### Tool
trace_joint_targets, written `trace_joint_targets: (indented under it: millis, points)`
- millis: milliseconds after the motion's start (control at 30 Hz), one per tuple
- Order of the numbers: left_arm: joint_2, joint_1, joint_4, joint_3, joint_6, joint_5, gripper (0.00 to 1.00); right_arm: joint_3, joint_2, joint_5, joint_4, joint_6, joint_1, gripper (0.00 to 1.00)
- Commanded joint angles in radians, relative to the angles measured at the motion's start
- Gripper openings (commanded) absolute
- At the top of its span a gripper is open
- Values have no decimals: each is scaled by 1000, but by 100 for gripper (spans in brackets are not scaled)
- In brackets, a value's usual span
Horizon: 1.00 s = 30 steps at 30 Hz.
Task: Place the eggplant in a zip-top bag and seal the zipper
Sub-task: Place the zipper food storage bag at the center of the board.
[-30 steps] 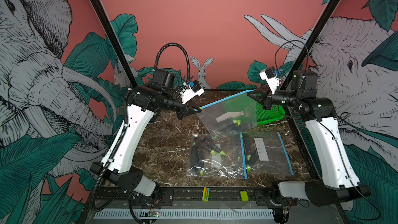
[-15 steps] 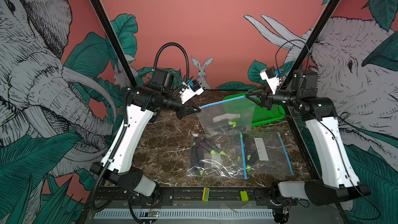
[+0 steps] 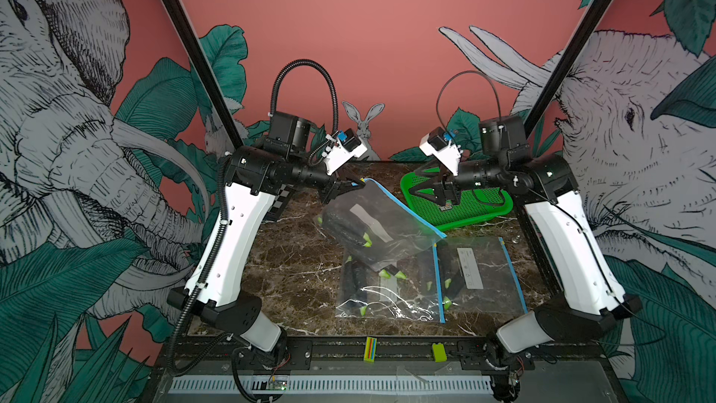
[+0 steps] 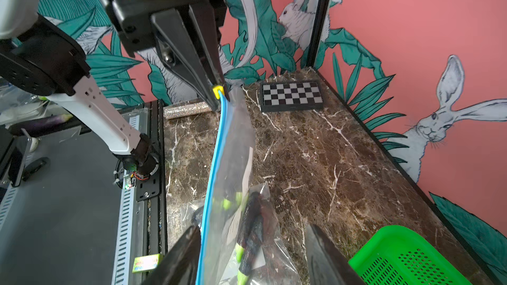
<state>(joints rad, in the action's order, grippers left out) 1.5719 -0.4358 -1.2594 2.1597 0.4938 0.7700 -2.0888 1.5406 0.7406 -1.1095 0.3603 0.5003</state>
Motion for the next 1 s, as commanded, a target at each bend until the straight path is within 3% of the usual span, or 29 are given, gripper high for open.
trace_joint_targets:
  millis: [0,267,433,600,967]
  points:
    - [17,5,-32,44,18,22,0,-1,24,-69,-32,27,53,60]
    - [34,5,-22,53,18,29,0,9,49,-133,-31,15,110,59]
    - [38,5,-15,45,16,32,0,-35,17,-245,16,-40,109,60]
    - [36,4,-16,45,17,31,0,-114,12,-225,-3,-101,114,61]
    - [28,5,-17,45,13,38,0,-45,20,-246,-1,-87,133,61]
